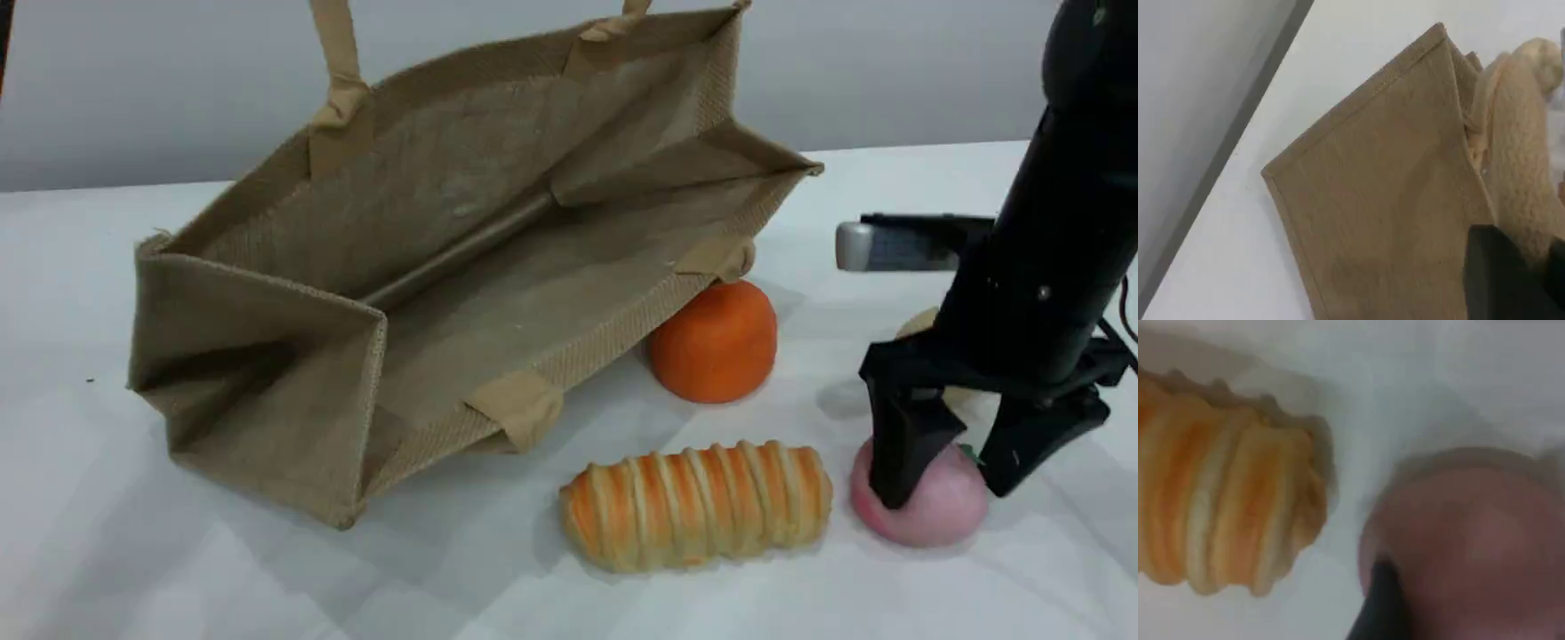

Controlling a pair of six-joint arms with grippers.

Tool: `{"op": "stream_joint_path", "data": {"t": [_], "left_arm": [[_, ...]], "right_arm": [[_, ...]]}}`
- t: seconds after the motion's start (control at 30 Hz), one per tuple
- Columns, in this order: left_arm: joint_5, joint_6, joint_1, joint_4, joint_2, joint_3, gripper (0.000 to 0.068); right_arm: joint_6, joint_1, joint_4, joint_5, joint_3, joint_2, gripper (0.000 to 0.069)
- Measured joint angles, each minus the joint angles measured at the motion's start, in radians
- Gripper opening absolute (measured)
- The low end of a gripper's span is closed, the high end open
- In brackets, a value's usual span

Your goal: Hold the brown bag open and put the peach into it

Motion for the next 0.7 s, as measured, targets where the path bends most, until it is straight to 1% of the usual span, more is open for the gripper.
{"op": "stream_joint_path", "data": {"t": [0.07, 0.13, 0.33, 0.4, 0.47, 0.7], "left_arm": [[0.0, 0.0, 0.0, -0.001, 0.0, 0.0, 0.0088], [0.0, 0.0, 0.0, -0.002, 0.0, 0.0, 0.0088], [0.0, 0.0, 0.0, -0.014, 0.0, 0.0, 0.0088], [0.0, 0.0, 0.0, -0.016, 0.0, 0.0, 0.0088], [0.0, 0.0, 0.0, -0.016, 0.0, 0.0, 0.0088], [0.0, 0.001, 0.0, -0.016, 0.0, 0.0, 0.0088]], "right_arm": [[0.0, 0.0, 0.0, 0.009, 0.0, 0.01, 0.0519], [0.001, 0.0, 0.0, 0.013, 0.0, 0.01, 0.045], [0.003, 0.0, 0.001, 0.037, 0.0, -0.002, 0.0118], [0.008, -0.001, -0.006, 0.038, 0.0, -0.022, 0.0055], [0.014, -0.001, -0.017, 0.038, 0.0, -0.051, 0.0039], [0.033, -0.001, -0.011, 0.041, 0.001, -0.225, 0.0038]]}}
